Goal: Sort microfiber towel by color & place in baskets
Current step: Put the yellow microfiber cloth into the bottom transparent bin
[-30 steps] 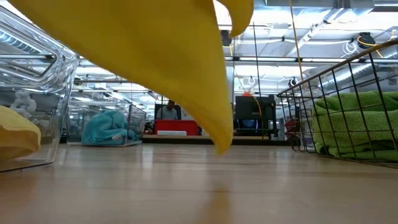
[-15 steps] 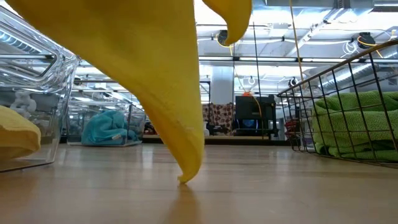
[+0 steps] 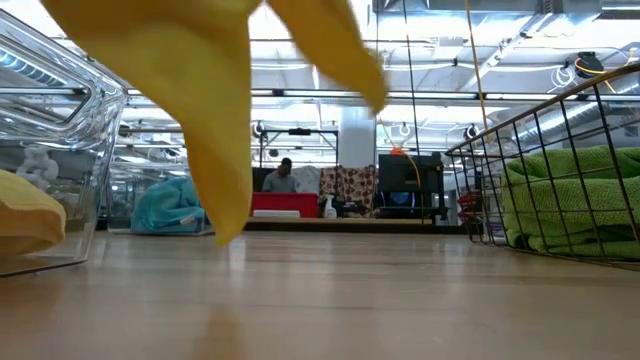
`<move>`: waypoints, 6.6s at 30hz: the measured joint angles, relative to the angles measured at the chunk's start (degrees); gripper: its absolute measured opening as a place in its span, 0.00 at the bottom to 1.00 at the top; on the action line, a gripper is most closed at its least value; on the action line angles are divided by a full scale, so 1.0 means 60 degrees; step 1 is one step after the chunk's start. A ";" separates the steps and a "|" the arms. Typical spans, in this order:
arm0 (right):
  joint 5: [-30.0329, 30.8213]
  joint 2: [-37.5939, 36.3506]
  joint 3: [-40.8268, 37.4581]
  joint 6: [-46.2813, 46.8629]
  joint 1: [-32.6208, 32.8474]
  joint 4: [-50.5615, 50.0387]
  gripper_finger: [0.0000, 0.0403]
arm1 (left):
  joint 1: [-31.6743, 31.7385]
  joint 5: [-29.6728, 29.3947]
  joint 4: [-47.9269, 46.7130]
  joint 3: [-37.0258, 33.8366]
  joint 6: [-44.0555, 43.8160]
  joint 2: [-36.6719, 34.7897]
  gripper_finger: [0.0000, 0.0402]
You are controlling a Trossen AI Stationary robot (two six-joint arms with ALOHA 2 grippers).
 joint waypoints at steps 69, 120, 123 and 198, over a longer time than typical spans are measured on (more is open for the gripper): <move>-0.0318 0.0856 -0.0338 -0.6882 0.0330 0.6306 0.02 | -0.1066 -0.0312 0.0118 0.0000 -0.1475 -0.1087 0.44; 0.0670 0.0874 -0.0330 -0.7409 -0.0885 0.7534 0.07 | 0.0233 0.0978 0.3017 -0.0007 -0.1422 0.1163 0.64; 0.0670 0.0874 -0.0328 -0.7413 -0.0884 0.7498 0.07 | 0.0235 0.0980 0.3025 -0.0007 -0.1243 0.1164 0.63; 0.1945 0.0871 -0.0335 -0.3654 0.0565 0.4368 0.46 | -0.3500 0.4087 -0.8670 -0.0191 -0.9748 -0.2079 0.58</move>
